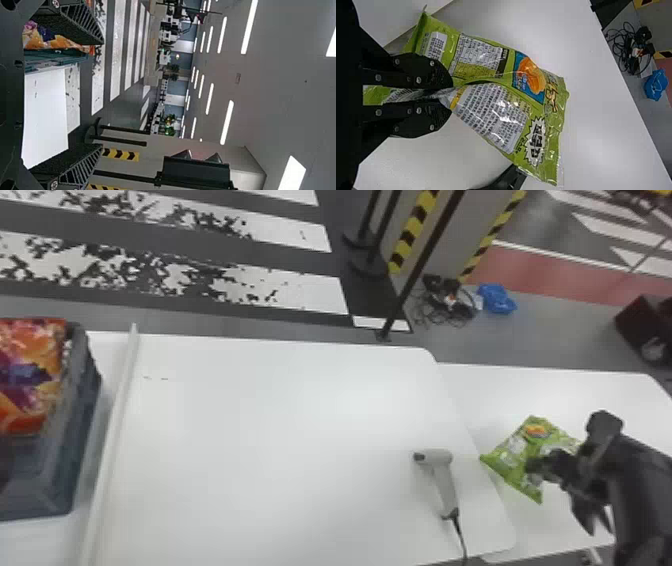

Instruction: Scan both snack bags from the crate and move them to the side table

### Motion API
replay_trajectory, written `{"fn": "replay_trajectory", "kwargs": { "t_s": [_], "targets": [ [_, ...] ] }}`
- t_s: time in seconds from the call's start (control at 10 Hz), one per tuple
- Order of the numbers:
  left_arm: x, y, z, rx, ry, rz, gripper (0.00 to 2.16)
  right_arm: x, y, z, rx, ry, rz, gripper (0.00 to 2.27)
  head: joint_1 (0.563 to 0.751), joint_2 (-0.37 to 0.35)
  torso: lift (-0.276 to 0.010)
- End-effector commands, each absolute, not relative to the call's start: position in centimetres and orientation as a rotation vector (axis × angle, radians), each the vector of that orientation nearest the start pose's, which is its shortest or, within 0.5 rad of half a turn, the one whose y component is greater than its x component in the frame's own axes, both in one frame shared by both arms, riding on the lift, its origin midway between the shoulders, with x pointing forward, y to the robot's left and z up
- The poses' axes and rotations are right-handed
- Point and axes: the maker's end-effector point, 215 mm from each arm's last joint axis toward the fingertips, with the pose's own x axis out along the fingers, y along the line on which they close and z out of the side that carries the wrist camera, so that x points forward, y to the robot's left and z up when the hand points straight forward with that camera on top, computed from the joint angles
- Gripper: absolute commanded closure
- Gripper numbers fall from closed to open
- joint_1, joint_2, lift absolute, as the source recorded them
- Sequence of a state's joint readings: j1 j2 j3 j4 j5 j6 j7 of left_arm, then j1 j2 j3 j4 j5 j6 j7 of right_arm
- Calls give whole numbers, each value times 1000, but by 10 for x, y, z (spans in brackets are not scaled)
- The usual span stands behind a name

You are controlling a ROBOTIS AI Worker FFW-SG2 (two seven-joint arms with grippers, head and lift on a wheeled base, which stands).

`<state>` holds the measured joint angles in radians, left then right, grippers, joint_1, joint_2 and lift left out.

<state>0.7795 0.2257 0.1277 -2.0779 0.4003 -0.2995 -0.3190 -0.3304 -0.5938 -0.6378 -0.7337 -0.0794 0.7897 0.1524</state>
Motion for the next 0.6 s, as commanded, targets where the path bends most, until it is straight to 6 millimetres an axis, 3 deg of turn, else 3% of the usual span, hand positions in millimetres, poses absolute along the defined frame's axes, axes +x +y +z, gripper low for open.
{"fn": "replay_trajectory", "kwargs": {
  "t_s": [0.0, 0.1, 0.2, 0.4, 0.5],
  "targets": [
    [356, 255, -316, -130, -70, -281, 76, 366, -735, -555, 314, 931, -708, -2, 695, -350, -29],
    [357, 252, -316, -133, -69, -283, 76, 375, -744, -550, 241, 880, -731, 26, 695, -350, -29],
    [357, 250, -315, -132, -70, -285, 76, 377, -740, -552, 240, 859, -727, 49, 695, -350, -29],
    [360, 248, -316, -132, -66, -282, 76, 377, -724, -554, 251, 833, -709, 49, 695, -350, -29],
    [361, 248, -318, -134, -60, -278, 76, 374, -705, -556, 250, 820, -678, 49, 695, -350, -29]
  ]
}}
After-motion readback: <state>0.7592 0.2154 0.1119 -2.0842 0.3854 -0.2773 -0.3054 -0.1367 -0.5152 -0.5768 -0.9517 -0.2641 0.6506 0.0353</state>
